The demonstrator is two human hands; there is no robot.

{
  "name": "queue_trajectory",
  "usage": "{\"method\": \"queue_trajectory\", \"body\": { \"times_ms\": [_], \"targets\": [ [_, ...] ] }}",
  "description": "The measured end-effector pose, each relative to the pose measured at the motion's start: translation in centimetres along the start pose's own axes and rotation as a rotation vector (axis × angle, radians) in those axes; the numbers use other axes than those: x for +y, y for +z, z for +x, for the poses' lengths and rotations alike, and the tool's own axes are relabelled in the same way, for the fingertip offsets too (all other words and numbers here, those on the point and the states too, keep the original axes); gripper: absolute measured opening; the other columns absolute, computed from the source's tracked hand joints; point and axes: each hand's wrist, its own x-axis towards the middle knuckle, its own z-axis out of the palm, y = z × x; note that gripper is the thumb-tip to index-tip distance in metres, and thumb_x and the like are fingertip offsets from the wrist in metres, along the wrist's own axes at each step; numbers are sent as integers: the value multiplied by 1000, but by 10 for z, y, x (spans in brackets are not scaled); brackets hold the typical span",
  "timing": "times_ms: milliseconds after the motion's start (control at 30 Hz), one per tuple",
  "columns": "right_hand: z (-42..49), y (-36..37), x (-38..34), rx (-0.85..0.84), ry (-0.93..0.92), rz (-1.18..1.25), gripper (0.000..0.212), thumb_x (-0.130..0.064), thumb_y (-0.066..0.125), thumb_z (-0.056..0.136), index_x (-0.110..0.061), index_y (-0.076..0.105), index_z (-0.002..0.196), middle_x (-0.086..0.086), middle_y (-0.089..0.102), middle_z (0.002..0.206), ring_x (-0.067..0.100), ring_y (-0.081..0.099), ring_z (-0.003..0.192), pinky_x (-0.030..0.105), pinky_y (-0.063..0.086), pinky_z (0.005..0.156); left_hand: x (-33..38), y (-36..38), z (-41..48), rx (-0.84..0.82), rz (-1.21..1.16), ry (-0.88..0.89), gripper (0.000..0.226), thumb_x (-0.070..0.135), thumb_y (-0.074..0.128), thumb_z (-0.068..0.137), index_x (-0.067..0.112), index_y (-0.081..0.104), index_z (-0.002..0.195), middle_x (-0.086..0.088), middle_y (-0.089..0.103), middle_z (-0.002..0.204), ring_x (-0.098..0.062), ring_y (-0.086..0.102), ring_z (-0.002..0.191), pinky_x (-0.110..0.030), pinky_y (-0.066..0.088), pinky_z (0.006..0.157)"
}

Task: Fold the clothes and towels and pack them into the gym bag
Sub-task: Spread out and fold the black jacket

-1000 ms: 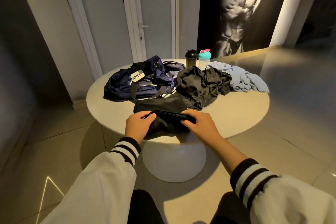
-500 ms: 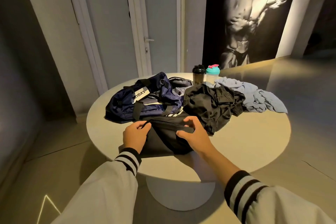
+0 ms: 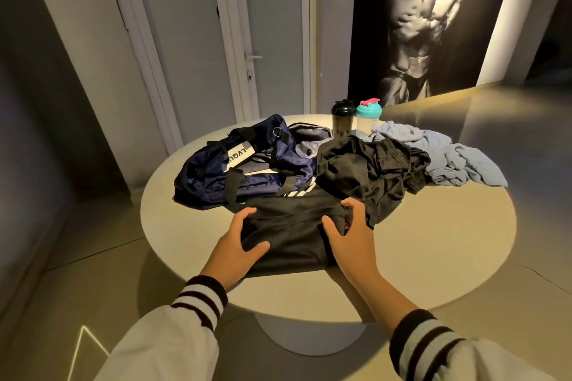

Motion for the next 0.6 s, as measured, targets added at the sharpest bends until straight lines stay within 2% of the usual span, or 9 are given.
{"method": "queue_trajectory", "body": {
  "times_ms": [133, 200, 267, 333, 367, 433, 500, 533, 600],
  "targets": [
    [-7, -7, -3, -89, -30, -129, 44, -23, 63, 87, -37, 33, 116, -8, 53, 80, 15, 53, 62, 31, 37, 56, 7, 16, 17, 223, 305, 108, 32, 5, 56, 96, 36, 48, 99, 8, 61, 97, -16, 62, 89, -31, 52, 75],
    [-4, -6, 1, -100, -59, -163, 35, -13, 58, 88, -32, 35, 105, -2, 46, 71, 14, 44, 55, 29, 31, 52, 10, 19, 26, 296, 318, 91, 31, 6, 55, 97, 35, 46, 98, 5, 62, 96, -20, 62, 84, -36, 55, 75],
    [1, -5, 8, -92, -88, -162, 29, -1, 51, 87, -27, 40, 90, -1, 47, 73, 13, 43, 61, 31, 31, 57, 11, 22, 30, 346, 280, 67, 30, 11, 57, 98, 38, 44, 103, 3, 64, 96, -21, 63, 84, -39, 56, 74],
    [5, -3, 15, -69, -125, -156, 31, 4, 49, 88, -26, 49, 82, -2, 56, 85, 7, 51, 78, 32, 39, 70, 5, 23, 29, 379, 165, 52, 30, 17, 60, 97, 40, 43, 105, 2, 65, 97, -20, 64, 87, -38, 56, 75],
    [7, -2, 16, -52, -133, -155, 29, 2, 50, 92, -25, 59, 86, -2, 61, 94, 7, 55, 88, 31, 43, 79, 1, 22, 28, 381, 91, 34, 31, 19, 62, 96, 41, 43, 107, 2, 65, 101, -17, 64, 90, -36, 55, 77],
    [10, -1, 15, -52, -144, -194, 23, -12, 51, 100, -21, 68, 113, -1, 64, 121, 14, 57, 112, 28, 45, 97, -5, 19, 26, 373, -3, 17, 38, 22, 66, 93, 43, 44, 115, 3, 63, 112, -15, 61, 100, -36, 52, 84],
    [13, -3, 12, -134, -173, -315, 39, -24, 50, 101, -24, 54, 140, -7, 44, 151, 15, 48, 129, 30, 41, 104, -7, 18, 26, 338, -7, 31, 42, 19, 65, 91, 44, 46, 118, 6, 61, 119, -16, 59, 107, -36, 50, 89],
    [15, -3, 11, -177, -191, -372, 48, -26, 50, 100, -28, 45, 148, -12, 32, 159, 13, 50, 124, 30, 44, 100, -7, 18, 26, 321, 11, 48, 42, 17, 64, 90, 44, 48, 117, 9, 60, 119, -15, 58, 108, -34, 49, 89],
    [19, -3, 9, -236, -201, -447, 60, -27, 51, 97, -33, 33, 154, -20, 15, 164, 14, 61, 97, 28, 49, 79, -5, 21, 24, 297, 25, 84, 43, 15, 65, 87, 43, 51, 118, 13, 59, 120, -12, 56, 111, -34, 49, 91]
  ]
}}
